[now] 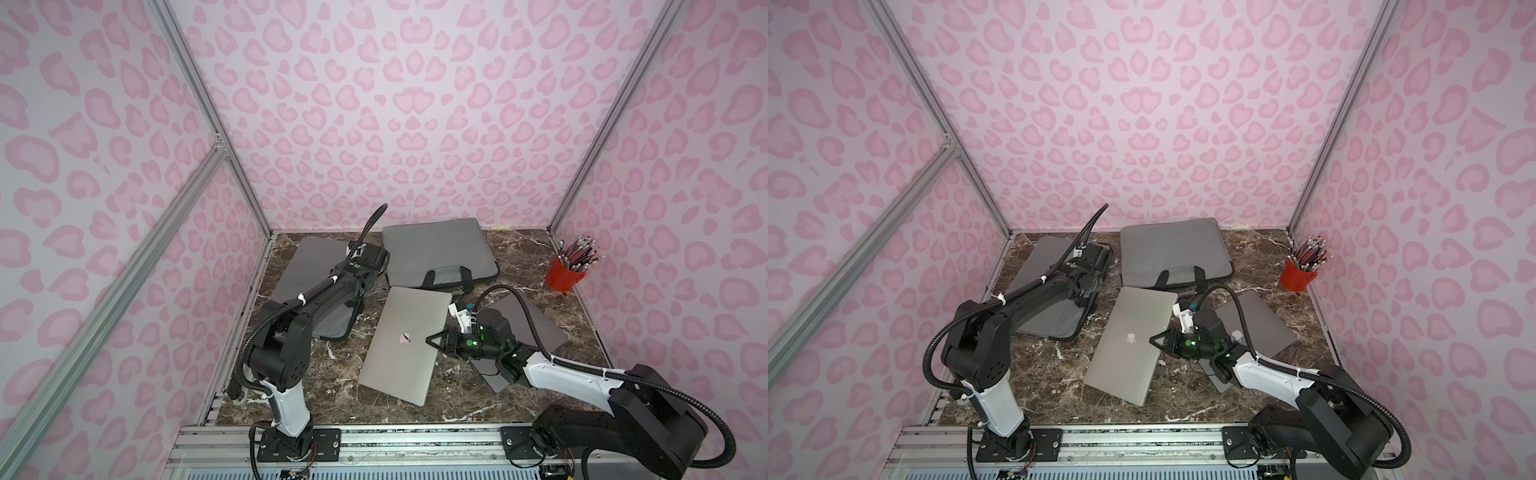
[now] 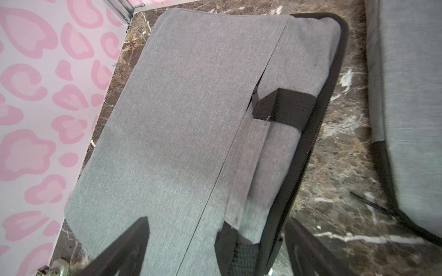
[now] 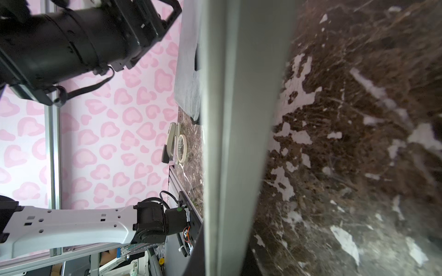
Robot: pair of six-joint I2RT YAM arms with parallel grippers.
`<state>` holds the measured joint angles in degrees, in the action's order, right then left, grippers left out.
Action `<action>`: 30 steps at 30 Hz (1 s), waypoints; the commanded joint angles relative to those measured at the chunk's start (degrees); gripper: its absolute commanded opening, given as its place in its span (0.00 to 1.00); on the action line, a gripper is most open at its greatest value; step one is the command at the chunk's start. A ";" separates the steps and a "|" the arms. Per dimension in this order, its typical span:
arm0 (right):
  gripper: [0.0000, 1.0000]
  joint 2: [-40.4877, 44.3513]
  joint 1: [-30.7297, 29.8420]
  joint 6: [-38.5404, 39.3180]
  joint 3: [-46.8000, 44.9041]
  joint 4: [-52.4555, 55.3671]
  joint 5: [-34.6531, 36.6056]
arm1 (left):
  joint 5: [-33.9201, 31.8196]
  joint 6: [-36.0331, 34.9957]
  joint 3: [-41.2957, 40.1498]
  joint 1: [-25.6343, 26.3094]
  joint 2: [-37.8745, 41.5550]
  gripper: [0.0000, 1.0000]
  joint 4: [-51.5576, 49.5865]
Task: Open the zippered laptop bag and take out the laptop
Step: Place the laptop at the center of the board.
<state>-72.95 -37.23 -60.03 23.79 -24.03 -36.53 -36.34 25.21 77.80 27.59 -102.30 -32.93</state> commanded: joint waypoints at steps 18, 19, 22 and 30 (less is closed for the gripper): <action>0.00 -12.58 -0.23 6.36 1.75 5.14 3.87 | 6.22 1.11 -4.02 0.00 13.28 0.99 -1.26; 0.00 -13.34 -0.11 6.58 2.08 5.24 4.01 | 6.04 1.09 -4.16 0.01 13.70 0.99 -1.28; 0.00 -15.89 0.81 7.18 3.02 4.78 4.01 | 5.62 0.70 -4.53 0.00 14.74 0.99 -1.39; 0.00 -22.42 3.82 8.30 5.58 3.18 6.04 | 6.36 0.76 -5.73 0.00 17.52 0.99 -1.56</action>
<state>-93.32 -34.30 -55.94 29.76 -28.10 -41.21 -30.17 26.02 72.51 27.59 -85.80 -34.22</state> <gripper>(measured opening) 0.144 0.991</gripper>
